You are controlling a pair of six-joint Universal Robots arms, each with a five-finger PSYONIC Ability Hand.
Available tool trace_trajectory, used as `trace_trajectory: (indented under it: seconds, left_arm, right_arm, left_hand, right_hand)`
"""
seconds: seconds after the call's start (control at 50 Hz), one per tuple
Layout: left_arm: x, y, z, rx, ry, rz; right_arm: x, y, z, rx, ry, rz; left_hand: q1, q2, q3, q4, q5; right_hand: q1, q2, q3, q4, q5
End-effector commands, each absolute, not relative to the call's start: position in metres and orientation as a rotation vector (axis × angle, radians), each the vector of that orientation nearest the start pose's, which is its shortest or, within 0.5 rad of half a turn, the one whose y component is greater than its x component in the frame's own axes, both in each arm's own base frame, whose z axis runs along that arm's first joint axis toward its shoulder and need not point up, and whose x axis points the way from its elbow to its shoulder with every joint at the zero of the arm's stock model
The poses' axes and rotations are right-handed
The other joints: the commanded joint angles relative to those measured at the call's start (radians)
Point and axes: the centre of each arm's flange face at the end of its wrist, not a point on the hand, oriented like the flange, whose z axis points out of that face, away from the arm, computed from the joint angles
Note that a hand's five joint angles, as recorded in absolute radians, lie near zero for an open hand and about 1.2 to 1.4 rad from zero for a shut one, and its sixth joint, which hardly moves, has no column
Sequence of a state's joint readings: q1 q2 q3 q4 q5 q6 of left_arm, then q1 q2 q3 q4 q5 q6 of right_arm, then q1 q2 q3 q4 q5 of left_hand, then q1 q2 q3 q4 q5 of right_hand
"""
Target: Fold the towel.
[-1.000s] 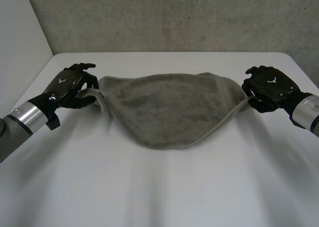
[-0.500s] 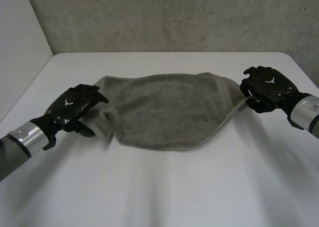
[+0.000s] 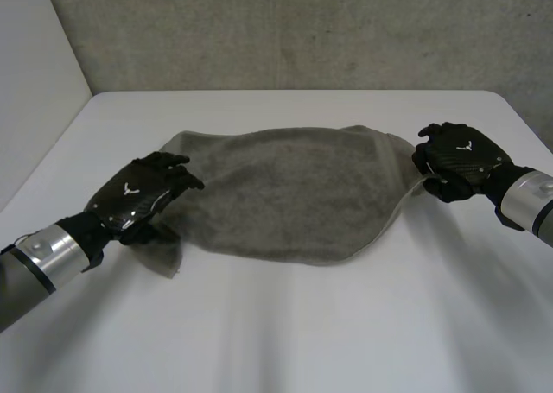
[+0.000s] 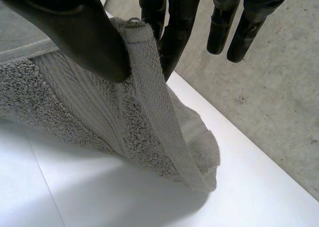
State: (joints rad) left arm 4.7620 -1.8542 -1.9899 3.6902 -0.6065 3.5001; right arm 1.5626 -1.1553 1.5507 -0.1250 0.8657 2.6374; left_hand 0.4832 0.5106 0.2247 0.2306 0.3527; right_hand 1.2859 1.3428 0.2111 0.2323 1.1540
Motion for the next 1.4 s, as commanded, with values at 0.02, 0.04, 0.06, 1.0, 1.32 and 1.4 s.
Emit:
trace_trajectory:
  seconds: [0.02,0.04,0.06,1.0,1.32,1.4]
  left_arm:
    - [-0.200,-0.274,0.145,1.578,2.205,-2.308]
    - [-0.199,-0.273,0.144,1.596,2.173,-2.297]
    - [-0.200,-0.272,0.143,1.616,2.144,-2.286]
    - [-0.223,-0.286,0.126,1.344,2.075,-2.053]
    - [-0.229,-0.333,0.116,1.329,2.032,-2.083]
    - [-0.232,-0.342,0.117,1.328,2.009,-2.101]
  right_arm:
    - [0.188,-0.341,0.191,-1.125,1.968,-1.801]
    - [0.188,-0.340,0.191,-1.126,1.968,-1.799]
    - [0.188,-0.341,0.190,-1.123,1.973,-1.796]
    - [0.187,-0.340,0.184,-1.126,1.986,-1.778]
    - [0.186,-0.341,0.179,-1.122,1.996,-1.763]
    - [0.186,-0.342,0.177,-1.121,1.999,-1.758]
  left_hand:
    - [0.053,0.026,-0.050,-0.056,0.009]
    - [0.053,0.026,-0.050,-0.056,0.009]
    - [0.053,0.026,-0.050,-0.056,0.009]
    - [0.206,0.178,-0.050,-0.056,0.161]
    - [0.898,0.871,-0.050,-0.056,0.854]
    - [0.913,0.886,-0.050,-0.056,0.869]
  right_hand:
    - [0.110,0.053,-0.037,-0.058,0.068]
    - [0.110,0.053,-0.037,-0.058,0.068]
    - [0.110,0.053,-0.037,-0.058,0.068]
    - [0.110,0.053,-0.037,-0.058,0.068]
    - [0.110,0.053,-0.037,-0.058,0.068]
    - [0.110,0.053,-0.037,-0.058,0.068]
